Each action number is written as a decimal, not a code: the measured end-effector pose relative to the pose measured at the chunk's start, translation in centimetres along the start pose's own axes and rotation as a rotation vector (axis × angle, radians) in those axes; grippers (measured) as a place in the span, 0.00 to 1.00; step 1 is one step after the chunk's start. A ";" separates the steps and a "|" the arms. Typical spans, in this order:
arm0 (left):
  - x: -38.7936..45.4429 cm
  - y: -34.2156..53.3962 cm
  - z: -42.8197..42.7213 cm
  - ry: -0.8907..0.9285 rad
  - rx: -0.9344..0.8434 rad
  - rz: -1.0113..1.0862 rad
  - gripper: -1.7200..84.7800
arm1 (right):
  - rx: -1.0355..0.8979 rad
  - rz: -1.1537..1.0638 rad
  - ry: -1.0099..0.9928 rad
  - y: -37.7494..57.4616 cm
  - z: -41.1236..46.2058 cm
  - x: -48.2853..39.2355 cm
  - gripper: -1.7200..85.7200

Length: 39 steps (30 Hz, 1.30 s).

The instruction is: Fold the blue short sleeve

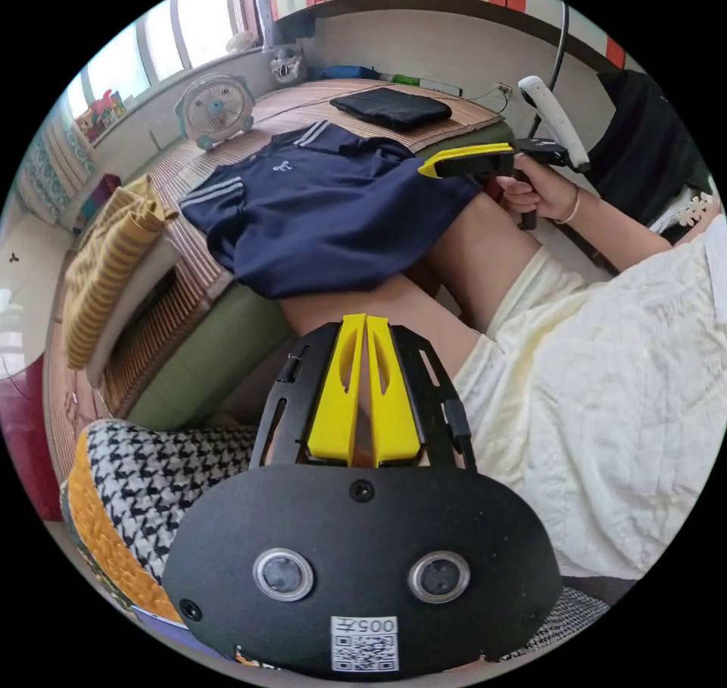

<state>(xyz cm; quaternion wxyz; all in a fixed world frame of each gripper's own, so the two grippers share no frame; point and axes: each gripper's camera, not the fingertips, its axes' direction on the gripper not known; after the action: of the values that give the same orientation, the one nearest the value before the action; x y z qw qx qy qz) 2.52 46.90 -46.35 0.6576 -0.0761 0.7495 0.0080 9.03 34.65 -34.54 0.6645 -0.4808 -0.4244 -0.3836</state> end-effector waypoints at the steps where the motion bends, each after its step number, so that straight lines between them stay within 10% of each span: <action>1: -0.2 0.0 -0.2 -0.038 0.020 -0.050 0.02 | -0.003 0.009 0.001 -0.1 0.0 -0.1 0.11; 10: -3.9 -5.9 -0.2 -0.049 0.177 -0.357 0.11 | -0.013 0.078 0.037 -1.5 -1.3 -0.3 0.13; 39: -0.6 -10.5 3.3 -0.103 0.009 -0.298 0.08 | -0.145 0.021 0.001 -2.1 -3.5 0.7 0.01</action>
<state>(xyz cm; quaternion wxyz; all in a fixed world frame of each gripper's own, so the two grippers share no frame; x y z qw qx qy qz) 7.13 36.93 -45.29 0.6892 -0.1833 0.6953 -0.0892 8.01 30.68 -33.82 0.6321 -0.5319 -0.3902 -0.4065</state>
